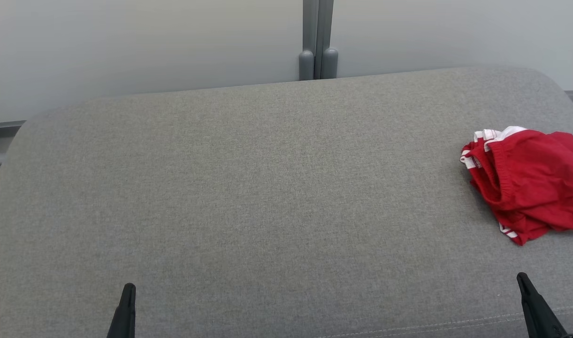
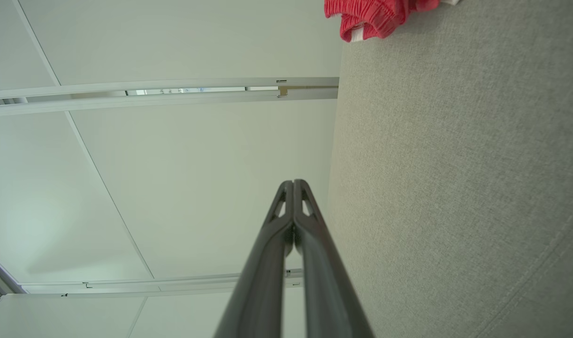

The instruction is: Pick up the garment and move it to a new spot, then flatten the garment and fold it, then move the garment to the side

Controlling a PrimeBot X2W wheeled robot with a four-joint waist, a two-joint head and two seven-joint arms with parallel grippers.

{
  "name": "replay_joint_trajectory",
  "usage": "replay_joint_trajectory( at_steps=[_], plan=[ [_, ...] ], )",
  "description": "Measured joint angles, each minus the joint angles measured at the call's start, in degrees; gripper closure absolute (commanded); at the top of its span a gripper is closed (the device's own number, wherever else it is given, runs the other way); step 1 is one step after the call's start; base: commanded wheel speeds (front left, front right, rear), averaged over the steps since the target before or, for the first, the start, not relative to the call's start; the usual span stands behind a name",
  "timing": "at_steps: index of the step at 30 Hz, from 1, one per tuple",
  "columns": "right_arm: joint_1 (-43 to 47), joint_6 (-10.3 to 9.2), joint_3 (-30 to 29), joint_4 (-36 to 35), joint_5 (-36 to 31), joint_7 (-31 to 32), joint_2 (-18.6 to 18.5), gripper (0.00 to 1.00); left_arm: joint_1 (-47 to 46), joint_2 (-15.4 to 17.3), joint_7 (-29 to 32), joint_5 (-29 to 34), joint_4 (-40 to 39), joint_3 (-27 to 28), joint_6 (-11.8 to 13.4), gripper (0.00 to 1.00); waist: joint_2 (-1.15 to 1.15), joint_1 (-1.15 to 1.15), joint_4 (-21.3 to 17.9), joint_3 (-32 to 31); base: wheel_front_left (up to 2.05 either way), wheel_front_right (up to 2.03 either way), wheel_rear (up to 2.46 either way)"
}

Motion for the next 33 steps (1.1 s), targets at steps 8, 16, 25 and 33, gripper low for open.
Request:
replay_joint_trajectory(
  at_steps=[8,16,25,33],
  plan=[
    [0.0,0.0,0.0,0.0,0.0,0.0,0.0,1.0,0.0,0.0,0.1,0.0,0.0,0.0,0.0,1.0,0.0,0.0,0.0,0.0,0.0,0.0,0.0],
    [0.0,0.0,0.0,0.0,0.1,0.0,0.0,1.0,0.0,0.0,0.1,0.0,0.0,0.1,0.0,1.0,0.0,0.0,0.0,0.0,0.0,0.0,0.0],
    [0.0,0.0,0.0,0.0,0.1,0.0,0.0,1.0,0.0,-0.1,0.1,0.0,0.0,0.1,0.0,1.0,0.0,0.0,0.0,0.0,0.0,0.0,0.0],
    [0.0,0.0,0.0,0.0,0.1,0.0,0.0,1.0,0.0,-0.1,0.2,0.0,0.0,0.1,0.0,1.0,0.0,0.0,0.0,0.0,0.0,0.0,0.0]
  ],
)
